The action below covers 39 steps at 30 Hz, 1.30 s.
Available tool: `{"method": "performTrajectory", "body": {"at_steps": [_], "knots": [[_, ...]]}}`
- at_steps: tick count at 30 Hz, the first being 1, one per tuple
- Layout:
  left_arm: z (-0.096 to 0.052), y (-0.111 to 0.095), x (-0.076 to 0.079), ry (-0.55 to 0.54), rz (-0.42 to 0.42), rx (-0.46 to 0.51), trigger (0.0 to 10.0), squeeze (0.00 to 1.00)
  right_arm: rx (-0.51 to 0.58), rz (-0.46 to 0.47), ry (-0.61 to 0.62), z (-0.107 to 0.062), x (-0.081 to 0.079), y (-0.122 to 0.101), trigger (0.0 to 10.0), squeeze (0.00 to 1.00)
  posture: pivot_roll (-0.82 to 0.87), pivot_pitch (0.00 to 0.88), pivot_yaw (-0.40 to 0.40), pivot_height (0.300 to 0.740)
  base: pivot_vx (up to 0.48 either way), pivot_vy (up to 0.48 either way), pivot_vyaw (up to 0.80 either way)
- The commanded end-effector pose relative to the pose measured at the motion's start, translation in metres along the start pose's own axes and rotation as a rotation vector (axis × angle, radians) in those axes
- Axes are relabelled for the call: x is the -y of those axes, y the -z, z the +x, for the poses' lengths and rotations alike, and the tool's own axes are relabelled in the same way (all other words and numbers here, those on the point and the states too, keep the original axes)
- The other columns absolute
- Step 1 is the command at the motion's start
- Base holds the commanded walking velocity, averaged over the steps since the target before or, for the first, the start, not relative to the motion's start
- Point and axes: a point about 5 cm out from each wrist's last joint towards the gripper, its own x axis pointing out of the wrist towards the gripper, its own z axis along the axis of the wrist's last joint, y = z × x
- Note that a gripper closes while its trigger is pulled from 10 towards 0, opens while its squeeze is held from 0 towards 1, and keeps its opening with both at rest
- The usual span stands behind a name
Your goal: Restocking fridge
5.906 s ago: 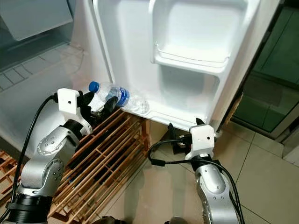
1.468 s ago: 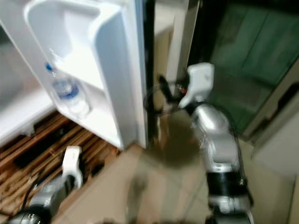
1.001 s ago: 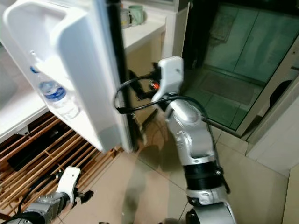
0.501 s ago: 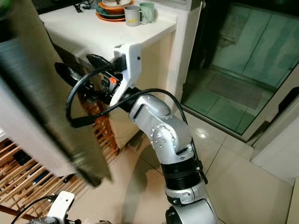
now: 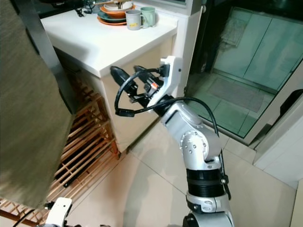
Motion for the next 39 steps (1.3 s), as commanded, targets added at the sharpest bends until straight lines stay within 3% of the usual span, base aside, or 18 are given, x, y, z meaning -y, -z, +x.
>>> {"method": "performTrajectory", "body": {"at_steps": [1,2,6,7,8,11,12,13,14,15,17,18,19,20,22,24,30,39], "knots": [[0.0,-0.009,-0.001,0.0,0.025,0.043,10.0,0.0,-0.064,-0.148,0.182,-0.008,0.022,0.014,10.0,0.02,-0.08,0.0,0.047,0.74,0.0,0.0,0.0],[0.0,-0.015,-0.001,-0.006,0.051,0.067,10.0,0.0,-0.081,-0.161,0.245,-0.015,0.031,0.02,10.0,0.02,-0.08,0.0,0.047,0.74,0.0,0.0,0.0],[0.0,-0.026,-0.001,-0.01,0.082,0.116,10.0,0.0,-0.096,-0.17,0.306,-0.024,0.041,0.026,10.0,0.02,-0.08,0.0,0.045,0.74,0.0,0.0,0.0],[-0.002,-0.046,0.002,0.003,0.101,0.221,10.0,0.0,-0.102,-0.217,0.376,-0.036,0.05,0.03,10.0,0.02,-0.08,0.0,0.047,0.74,0.0,0.0,0.0],[-0.002,-0.046,0.002,0.003,0.101,0.221,10.0,0.0,-0.102,-0.217,0.376,-0.036,0.05,0.03,10.0,0.02,-0.08,0.0,0.047,0.74,0.0,0.0,0.0],[-0.012,-0.098,0.011,0.091,-0.001,0.536,10.0,0.0,-0.108,-0.228,0.547,-0.059,0.071,0.039,10.0,0.02,-0.08,0.0,0.053,0.74,0.0,0.0,0.0],[-0.012,-0.098,0.011,0.091,-0.001,0.536,10.0,0.0,-0.108,-0.228,0.547,-0.059,0.071,0.039,10.0,0.02,-0.08,0.0,0.053,0.74,0.0,0.0,0.0],[-0.018,-0.111,0.013,0.119,-0.033,0.633,10.0,0.0,-0.107,-0.238,0.589,-0.064,0.076,0.041,10.0,0.02,-0.08,0.0,0.053,0.74,0.0,0.0,0.0],[-0.03,-0.143,0.014,0.142,-0.039,0.77,10.0,0.0,-0.104,-0.238,0.626,-0.069,0.08,0.042,10.0,0.02,-0.08,0.0,0.057,0.74,0.0,0.0,0.0],[-0.03,-0.143,0.014,0.142,-0.039,0.77,10.0,0.0,-0.104,-0.238,0.626,-0.069,0.08,0.042,10.0,0.02,-0.08,0.0,0.057,0.74,0.0,0.0,0.0],[-0.068,-0.21,0.027,0.2,-0.052,1.027,10.0,0.0,-0.096,-0.246,0.662,-0.075,0.084,0.044,10.0,0.01,-0.09,0.0,0.066,0.74,0.0,0.0,0.0],[-0.094,-0.24,0.038,0.223,-0.062,1.139,10.0,0.0,-0.089,-0.261,0.667,-0.077,0.084,0.044,10.0,0.02,-0.09,0.0,0.069,0.74,0.0,0.0,0.0],[-0.111,-0.255,0.044,0.237,-0.071,1.199,10.0,0.0,-0.084,-0.273,0.667,-0.078,0.084,0.044,10.0,0.02,-0.09,0.0,0.069,0.74,0.0,0.0,0.0],[-0.111,-0.255,0.044,0.237,-0.071,1.199,10.0,0.0,-0.084,-0.273,0.667,-0.078,0.084,0.044,10.0,0.02,-0.09,0.0,0.069,0.74,0.0,0.0,0.0],[-0.139,-0.273,0.05,0.248,-0.108,1.3,10.0,0.0,-0.067,-0.29,0.664,-0.081,0.082,0.044,10.0,0.02,-0.09,0.0,0.07,0.74,0.0,0.435,0.0],[-0.151,-0.278,0.051,0.251,-0.123,1.345,10.0,0.0,-0.063,-0.296,0.663,-0.084,0.081,0.046,10.0,0.02,-0.09,0.0,0.071,0.74,0.0,0.465,0.0],[-0.157,-0.276,0.053,0.236,-0.129,1.365,10.0,0.0,-0.061,-0.288,0.664,-0.086,0.081,0.05,10.0,0.02,-0.09,0.0,0.074,0.74,0.0,0.465,0.0],[-0.167,-0.276,0.05,0.212,-0.167,1.319,10.0,0.0,-0.043,-0.287,0.635,-0.083,0.077,0.052,10.0,0.02,-0.09,0.0,0.078,0.74,0.0,0.476,0.0]]}}
